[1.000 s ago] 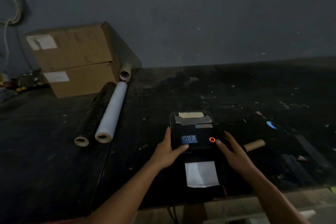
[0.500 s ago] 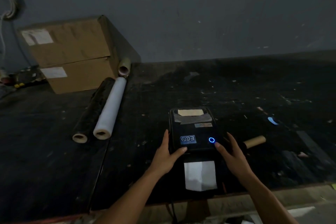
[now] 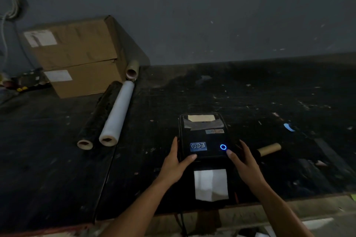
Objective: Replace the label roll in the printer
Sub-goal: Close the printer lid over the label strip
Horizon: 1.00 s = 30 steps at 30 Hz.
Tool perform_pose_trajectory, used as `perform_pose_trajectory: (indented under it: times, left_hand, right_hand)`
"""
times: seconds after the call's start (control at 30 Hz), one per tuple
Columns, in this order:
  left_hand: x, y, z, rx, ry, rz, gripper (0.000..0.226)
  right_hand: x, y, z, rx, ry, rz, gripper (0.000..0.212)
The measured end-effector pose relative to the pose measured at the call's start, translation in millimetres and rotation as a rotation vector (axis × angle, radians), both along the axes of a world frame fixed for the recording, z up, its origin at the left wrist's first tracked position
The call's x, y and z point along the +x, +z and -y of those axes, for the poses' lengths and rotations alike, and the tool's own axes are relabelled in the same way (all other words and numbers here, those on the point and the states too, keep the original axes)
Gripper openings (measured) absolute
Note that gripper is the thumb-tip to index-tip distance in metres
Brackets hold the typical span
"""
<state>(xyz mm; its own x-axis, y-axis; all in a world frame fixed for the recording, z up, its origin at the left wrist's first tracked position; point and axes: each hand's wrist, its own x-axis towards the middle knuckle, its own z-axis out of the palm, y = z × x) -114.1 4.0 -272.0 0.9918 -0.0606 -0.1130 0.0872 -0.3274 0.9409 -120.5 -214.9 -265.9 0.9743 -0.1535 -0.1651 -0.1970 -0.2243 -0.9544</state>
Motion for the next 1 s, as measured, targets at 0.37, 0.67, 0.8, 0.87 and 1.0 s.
perform_pose_trajectory:
  times: [0.37,0.67,0.8,0.87,1.0]
  left_hand:
    - [5.2,-4.8,4.9,0.007,0.018,-0.008,0.094]
    - [1.6,-5.5,6.1,0.003,0.025,-0.002,0.090]
    - [1.2,-5.6,6.9,0.013,0.029,-0.007,0.091]
    - [1.5,-5.8,7.0,0.021,0.032,-0.024,0.094]
    - [-1.0,-6.0,8.0,0.017,0.027,-0.039,0.093]
  right_hand:
    - [7.6,-5.9,6.9,0.012,0.020,0.012,0.074]
    - [8.1,-10.5,7.0,0.029,0.015,0.025,0.070]
    - [7.8,-12.5,8.7,0.048,0.020,0.013,0.071]
    - [7.9,-13.5,10.2,0.054,0.023,0.010,0.071]
    - [6.9,-15.6,11.3,0.049,0.028,-0.001,0.072]
